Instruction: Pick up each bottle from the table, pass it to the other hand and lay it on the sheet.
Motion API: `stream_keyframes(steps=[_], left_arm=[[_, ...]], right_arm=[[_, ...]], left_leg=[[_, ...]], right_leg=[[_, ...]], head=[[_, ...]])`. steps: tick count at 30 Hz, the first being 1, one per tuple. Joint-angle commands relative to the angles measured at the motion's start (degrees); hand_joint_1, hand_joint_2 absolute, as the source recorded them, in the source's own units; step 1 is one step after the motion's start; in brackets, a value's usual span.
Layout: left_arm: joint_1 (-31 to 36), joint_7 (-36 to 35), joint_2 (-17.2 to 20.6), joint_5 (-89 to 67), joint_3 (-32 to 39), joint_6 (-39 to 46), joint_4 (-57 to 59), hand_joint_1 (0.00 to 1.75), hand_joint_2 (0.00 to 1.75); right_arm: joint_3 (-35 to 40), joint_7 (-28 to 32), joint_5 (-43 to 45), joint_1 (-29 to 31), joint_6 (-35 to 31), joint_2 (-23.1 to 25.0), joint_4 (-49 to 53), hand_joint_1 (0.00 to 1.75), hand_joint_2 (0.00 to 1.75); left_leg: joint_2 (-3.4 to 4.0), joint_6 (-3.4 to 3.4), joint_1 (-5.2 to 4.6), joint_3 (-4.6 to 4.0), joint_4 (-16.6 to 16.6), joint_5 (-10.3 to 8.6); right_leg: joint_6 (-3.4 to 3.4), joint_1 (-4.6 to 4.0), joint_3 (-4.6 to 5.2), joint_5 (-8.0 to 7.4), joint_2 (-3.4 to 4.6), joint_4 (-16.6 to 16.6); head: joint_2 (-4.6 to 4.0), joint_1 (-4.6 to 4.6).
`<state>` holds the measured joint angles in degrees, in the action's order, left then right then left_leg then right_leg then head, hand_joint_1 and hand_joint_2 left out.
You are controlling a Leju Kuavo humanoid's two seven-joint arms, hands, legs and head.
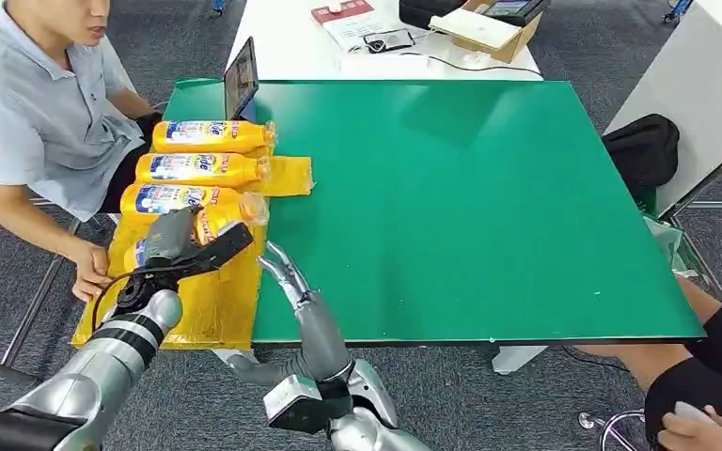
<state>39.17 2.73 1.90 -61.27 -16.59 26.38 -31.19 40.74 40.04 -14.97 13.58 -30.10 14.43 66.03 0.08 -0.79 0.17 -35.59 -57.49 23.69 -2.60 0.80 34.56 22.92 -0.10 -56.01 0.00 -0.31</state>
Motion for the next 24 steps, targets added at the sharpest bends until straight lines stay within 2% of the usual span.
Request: stream_keyframes(steps=[1,2,3,4,5,6,7,8,13,15,17,18,21,24], left_arm=[[3.64,-4.33,0.62,-6.97,-1.78,-5.85,10.21,1.48,1.75],[3.59,-5.11,0.60,-8.20,-2.39,-7.10,10.48,1.47,1.75],[3.48,-5.29,0.51,-8.44,-2.45,-7.91,10.68,1.34,1.75],[2.82,-3.89,0.05,-7.37,-1.26,-9.72,10.47,1.05,1.75],[2.30,-2.39,-0.26,-6.08,-0.14,-10.97,10.34,0.89,1.75],[1.45,5.35,-1.33,-0.21,3.48,-16.26,9.90,0.05,1.75],[0.23,10.08,-1.52,1.62,3.94,-19.46,8.65,0.00,1.75],[-0.71,11.14,-1.78,1.57,3.32,-20.08,7.74,0.00,1.75],[-2.41,12.25,-0.86,-4.42,-5.91,-23.32,3.31,0.00,1.75],[-3.27,13.77,-0.52,-2.61,-6.05,-24.66,1.55,0.00,1.75],[-4.59,15.55,-0.56,1.69,-4.71,-26.21,-1.01,0.00,1.75],[-5.15,16.13,-0.55,3.57,-4.25,-27.16,-2.20,0.00,0.00],[-8.56,21.01,-0.84,15.63,-1.21,-32.53,-8.92,0.00,0.00],[-11.37,23.35,-1.98,23.08,1.01,-32.91,-14.94,0.00,0.00]], right_arm=[[0.43,-0.04,0.42,0.45,1.40,-1.83,-0.18,0.00,1.75],[0.26,-0.04,0.45,0.52,1.86,-1.83,-0.38,0.00,1.75],[0.18,-0.04,0.42,0.53,2.10,-1.80,-0.63,0.00,1.75],[-0.03,-0.04,0.32,0.60,2.47,-1.78,-0.93,0.00,1.75],[-0.15,-0.04,0.40,0.59,2.93,-1.75,-1.20,0.00,1.75],[-0.31,-0.04,0.41,0.65,3.89,-1.72,-2.29,0.00,1.75],[-0.21,-0.04,0.53,0.83,4.22,-1.88,-2.97,0.00,1.75],[-0.03,-0.04,0.76,1.00,4.36,-2.07,-3.23,0.00,1.75],[1.42,-0.04,2.70,1.72,3.51,-2.85,-2.76,0.00,1.75],[1.57,-0.04,3.07,1.75,3.37,-3.01,-2.30,0.00,1.75],[1.79,-0.04,3.46,1.97,3.28,-3.10,-1.98,0.00,1.75],[1.92,-0.04,3.68,2.01,3.18,-3.17,-1.82,0.00,1.75],[2.82,-0.04,4.65,2.45,3.16,-3.27,-1.32,0.00,1.75],[3.27,-0.04,4.98,2.79,2.83,-3.21,-1.84,0.00,1.75]], left_leg=[[0.06,0.03,0.04,0.23,0.04,0.08],[0.08,0.04,0.04,0.25,0.03,0.09],[0.03,0.03,0.02,0.20,0.04,0.06],[0.00,0.04,0.04,0.29,0.06,0.09],[0.02,0.03,0.00,0.28,0.08,0.07],[0.05,0.05,0.03,0.42,0.08,0.13],[0.07,0.04,0.02,0.39,0.08,0.11],[0.05,0.02,-0.01,0.28,0.10,0.05],[-0.12,0.01,-0.02,0.39,0.11,0.08],[-0.31,0.02,0.01,0.46,0.09,0.09],[-0.20,0.02,-0.01,0.47,0.07,0.09],[-0.17,0.01,-0.03,0.44,0.12,0.05],[-0.16,0.00,-0.07,0.48,0.11,0.05],[-0.29,0.00,-0.06,0.51,0.09,0.03]], right_leg=[[0.07,-0.04,-0.23,0.05,0.07,0.06],[0.08,-0.05,-0.23,0.06,0.08,0.06],[0.06,-0.03,-0.18,0.05,0.02,0.05],[0.09,-0.04,-0.28,0.09,0.00,0.06],[0.07,0.00,-0.24,0.07,0.02,0.07],[0.11,-0.04,-0.38,0.11,0.06,0.07],[0.10,-0.03,-0.34,0.08,0.08,0.09],[0.05,0.00,-0.22,0.04,0.05,0.09],[0.06,0.01,-0.39,0.12,-0.14,0.12],[0.09,-0.02,-0.56,0.16,-0.27,0.13],[0.09,0.00,-0.58,0.11,-0.17,0.10],[0.07,0.03,-0.54,0.07,-0.14,0.11],[0.07,0.06,-0.54,0.06,-0.13,0.10],[0.06,0.05,-0.62,0.08,-0.26,0.10]], head=[[0.00,0.02],[0.00,0.00],[0.00,0.00],[0.00,0.02],[0.00,0.00],[0.00,0.00],[0.00,0.00],[0.00,0.00],[0.00,0.00],[0.00,-0.02],[0.00,0.00],[0.00,0.00],[0.00,-0.02],[0.00,0.00]])
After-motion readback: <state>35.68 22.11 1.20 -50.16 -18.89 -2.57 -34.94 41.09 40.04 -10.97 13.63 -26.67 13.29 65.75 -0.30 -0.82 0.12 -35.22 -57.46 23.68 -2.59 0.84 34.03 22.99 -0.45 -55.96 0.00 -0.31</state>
